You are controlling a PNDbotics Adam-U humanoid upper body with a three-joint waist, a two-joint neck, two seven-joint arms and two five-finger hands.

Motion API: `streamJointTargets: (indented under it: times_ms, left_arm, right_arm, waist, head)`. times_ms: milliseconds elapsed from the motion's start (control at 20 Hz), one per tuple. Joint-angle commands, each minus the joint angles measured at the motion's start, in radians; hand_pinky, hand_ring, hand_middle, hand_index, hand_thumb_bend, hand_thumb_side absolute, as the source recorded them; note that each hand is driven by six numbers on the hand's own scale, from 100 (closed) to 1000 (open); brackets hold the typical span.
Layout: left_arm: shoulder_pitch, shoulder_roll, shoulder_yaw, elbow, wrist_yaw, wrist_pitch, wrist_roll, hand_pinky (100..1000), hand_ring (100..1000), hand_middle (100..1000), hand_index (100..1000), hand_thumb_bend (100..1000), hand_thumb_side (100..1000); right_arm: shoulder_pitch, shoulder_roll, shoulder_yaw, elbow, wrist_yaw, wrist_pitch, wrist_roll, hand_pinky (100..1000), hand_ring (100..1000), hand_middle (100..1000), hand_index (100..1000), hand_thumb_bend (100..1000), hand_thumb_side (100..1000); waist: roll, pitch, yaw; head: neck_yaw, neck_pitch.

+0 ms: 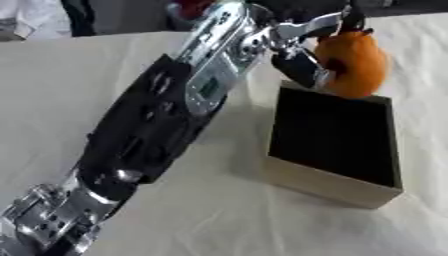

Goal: Pick up objects on the table and place them in the box.

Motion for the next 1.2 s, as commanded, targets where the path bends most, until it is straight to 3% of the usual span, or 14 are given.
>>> streamJointTargets:
  times_ms: [50, 600, 800, 1050, 1200]
  left_arm:
    - [-0.007, -0.026, -0.002, 0.015, -0.034, -0.021, 0.014, 411, 553, 564, 605, 100, 100]
    - [0.059, -0.059, -0.047, 0.101, -0.090, -0.068, 0.013, 443, 579, 589, 631, 117, 100]
    - [0.072, -0.066, -0.056, 0.131, -0.109, -0.083, 0.009, 492, 616, 623, 677, 270, 100]
    - [0.081, -0.076, -0.063, 0.158, -0.120, -0.110, -0.015, 553, 671, 676, 725, 392, 100]
    - [0.083, -0.078, -0.064, 0.163, -0.131, -0.120, -0.030, 616, 739, 739, 784, 537, 202]
  right_arm:
    - [-0.019, -0.005, 0.000, -0.018, -0.008, -0.003, 0.001, 596, 681, 568, 783, 100, 804]
    - [-0.016, -0.006, -0.002, -0.018, -0.008, -0.005, -0.004, 595, 680, 567, 783, 100, 806]
    - [-0.015, -0.007, -0.002, -0.018, -0.008, -0.005, -0.004, 595, 680, 567, 782, 100, 807]
    - [-0.015, -0.007, -0.003, -0.018, -0.009, -0.004, -0.004, 595, 680, 567, 782, 100, 808]
    - [-0.014, -0.007, -0.003, -0.018, -0.008, -0.004, -0.004, 595, 680, 567, 782, 100, 809]
  waist:
    - [-0.009, -0.013, -0.005]
    - [0.000, -0.006, -0.004]
    - [0.001, -0.006, -0.002]
    - [0.000, -0.005, -0.001]
    - [0.000, -0.006, 0.000]
  head:
    - [0.008, -0.014]
    - [0.001, -0.011]
    - [-0.002, -0.009]
    - [0.001, -0.005]
    - [0.000, -0.004]
